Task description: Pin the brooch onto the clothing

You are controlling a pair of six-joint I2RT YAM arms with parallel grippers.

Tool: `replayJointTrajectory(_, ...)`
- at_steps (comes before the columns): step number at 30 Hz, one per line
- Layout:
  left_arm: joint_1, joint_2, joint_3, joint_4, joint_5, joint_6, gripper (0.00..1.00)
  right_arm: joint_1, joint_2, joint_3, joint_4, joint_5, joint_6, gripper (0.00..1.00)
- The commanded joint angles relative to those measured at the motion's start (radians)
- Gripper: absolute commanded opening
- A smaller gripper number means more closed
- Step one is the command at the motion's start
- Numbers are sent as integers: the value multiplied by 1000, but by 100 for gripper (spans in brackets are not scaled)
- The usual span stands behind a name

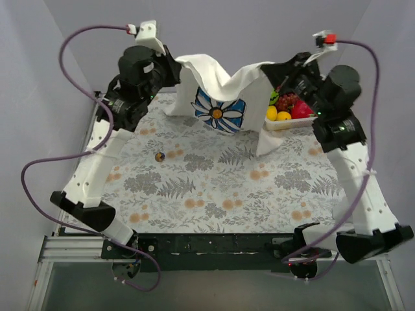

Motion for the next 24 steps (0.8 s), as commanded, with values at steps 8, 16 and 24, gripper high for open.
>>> replayJointTrajectory(8,-1,-190,291,29,152,128,0,-5,-261,186,90,212,-70,1)
replayJointTrajectory(16,-1,-152,319,14,75,149,0,-7,-249,180,87,265,-106,1)
replayJointTrajectory(24,18,0,357,22,15,166,0,-5,27,345,-43,241,-154,1)
